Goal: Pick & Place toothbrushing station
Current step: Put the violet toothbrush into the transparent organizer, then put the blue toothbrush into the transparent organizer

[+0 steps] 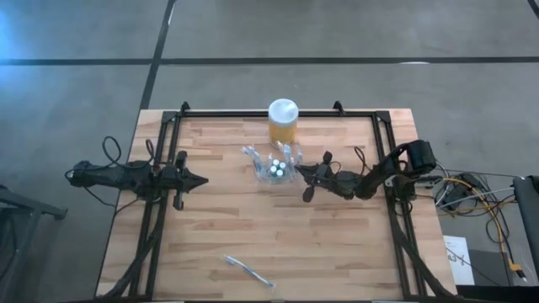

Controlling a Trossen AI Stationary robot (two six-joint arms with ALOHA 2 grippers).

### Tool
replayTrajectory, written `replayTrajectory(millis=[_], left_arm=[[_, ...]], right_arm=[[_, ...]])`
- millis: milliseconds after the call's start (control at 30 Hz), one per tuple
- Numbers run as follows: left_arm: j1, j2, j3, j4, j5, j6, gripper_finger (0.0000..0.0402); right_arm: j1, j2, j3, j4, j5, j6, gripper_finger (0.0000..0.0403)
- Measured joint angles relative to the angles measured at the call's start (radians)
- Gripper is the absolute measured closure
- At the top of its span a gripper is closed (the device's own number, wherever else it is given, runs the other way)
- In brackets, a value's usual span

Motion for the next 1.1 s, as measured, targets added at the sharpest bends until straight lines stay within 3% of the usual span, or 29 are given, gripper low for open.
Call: replayTrajectory(millis=[300,633,867,933,1100], left_arm=[[0.0,0.0,0.0,0.0,0.0,0.0,0.0394],[0.0,0.0,0.0,0.0,0.0,0.001,0.0394],[0.0,0.0,0.0,0.0,0.0,0.021,0.0394],[0.0,0.0,0.0,0.0,0.009,0.021,0.0394],[0.0,0.0,0.0,-0.001,0.063,0.055,0.0394]], right_arm=[[0.006,-0.007,0.012,-0.003,-0.043,0.057,0.0385],[0.027,-0.117,0.002,-0.015,-0.045,0.1,0.0273],[0.078,-0.295,-0.005,-0.094,-0.048,-0.012,0.0223],[0.096,-0.383,-0.007,-0.187,-0.072,-0.026,0.0218],[0.105,-0.687,-0.008,-0.558,-0.25,-0.043,0.0224]])
